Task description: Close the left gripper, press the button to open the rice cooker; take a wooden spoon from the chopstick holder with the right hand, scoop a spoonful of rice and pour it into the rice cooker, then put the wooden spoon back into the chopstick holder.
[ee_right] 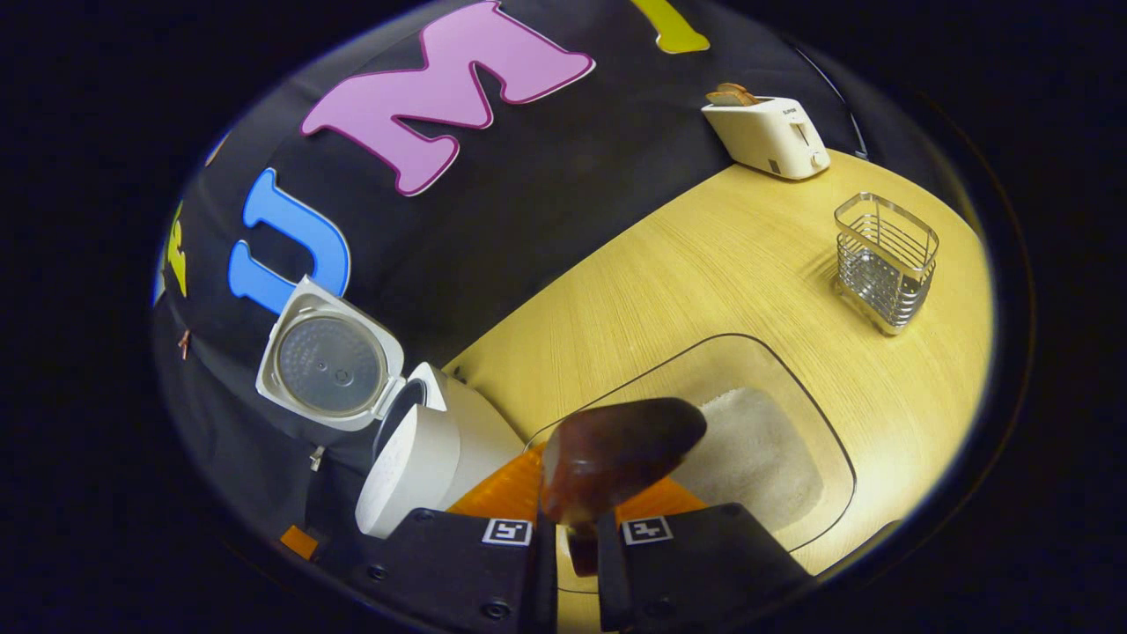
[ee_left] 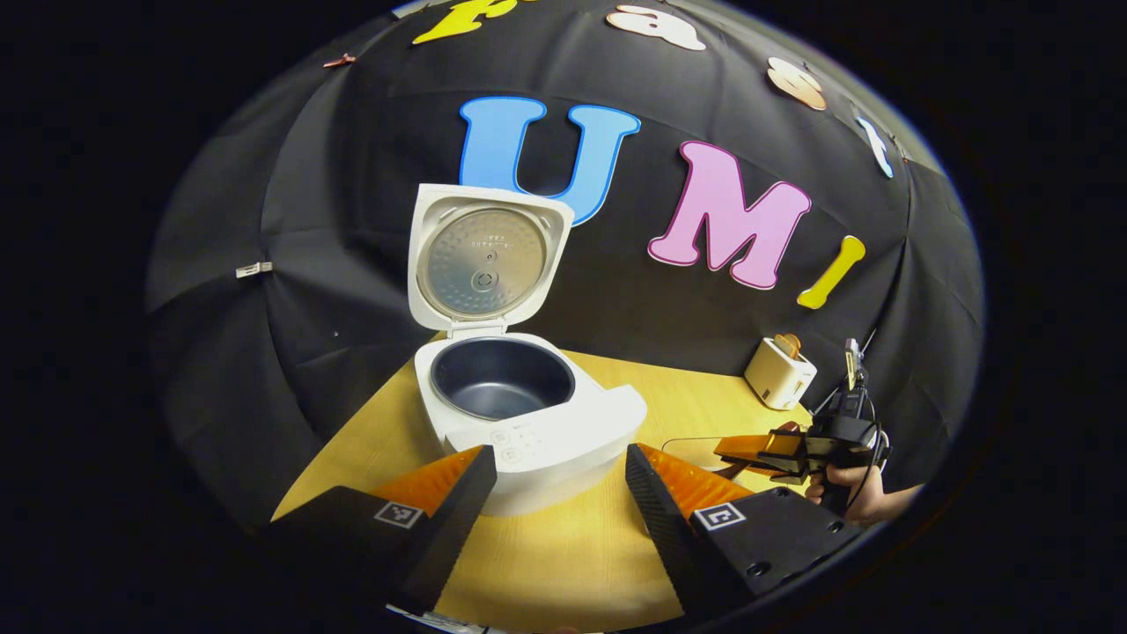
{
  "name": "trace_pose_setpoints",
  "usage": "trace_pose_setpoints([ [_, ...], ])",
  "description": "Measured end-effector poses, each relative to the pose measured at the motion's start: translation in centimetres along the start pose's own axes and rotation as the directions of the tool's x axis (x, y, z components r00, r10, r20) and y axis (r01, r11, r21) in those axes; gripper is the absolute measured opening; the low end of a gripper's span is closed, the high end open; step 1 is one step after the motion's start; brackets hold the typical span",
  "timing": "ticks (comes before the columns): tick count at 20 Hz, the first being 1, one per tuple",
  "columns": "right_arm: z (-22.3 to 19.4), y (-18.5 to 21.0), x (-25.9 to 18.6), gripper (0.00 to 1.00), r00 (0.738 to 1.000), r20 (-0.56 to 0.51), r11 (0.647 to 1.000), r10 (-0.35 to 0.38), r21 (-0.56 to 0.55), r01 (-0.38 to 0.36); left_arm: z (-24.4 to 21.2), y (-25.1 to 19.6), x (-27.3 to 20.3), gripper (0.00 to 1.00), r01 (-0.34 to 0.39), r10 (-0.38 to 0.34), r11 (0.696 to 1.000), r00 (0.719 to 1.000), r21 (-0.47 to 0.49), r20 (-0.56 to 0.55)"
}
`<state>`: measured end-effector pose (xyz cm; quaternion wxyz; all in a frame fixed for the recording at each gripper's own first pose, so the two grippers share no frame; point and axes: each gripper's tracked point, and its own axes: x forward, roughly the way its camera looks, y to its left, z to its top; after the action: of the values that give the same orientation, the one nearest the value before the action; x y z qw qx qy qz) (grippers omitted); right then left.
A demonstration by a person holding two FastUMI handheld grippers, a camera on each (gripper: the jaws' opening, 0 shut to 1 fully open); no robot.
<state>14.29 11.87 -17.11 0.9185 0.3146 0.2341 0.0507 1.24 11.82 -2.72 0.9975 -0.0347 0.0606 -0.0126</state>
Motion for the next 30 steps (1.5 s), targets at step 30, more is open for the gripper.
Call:
trace_pose_setpoints([
  [30,14.1,18.0,-2.8,0.22,0.945,0.163,0.959,0.282,-0.040,-0.279,-0.1,2.4,-1.9,0.96,-0.083,0.086,0.988,0.996,-0.129,0.024],
])
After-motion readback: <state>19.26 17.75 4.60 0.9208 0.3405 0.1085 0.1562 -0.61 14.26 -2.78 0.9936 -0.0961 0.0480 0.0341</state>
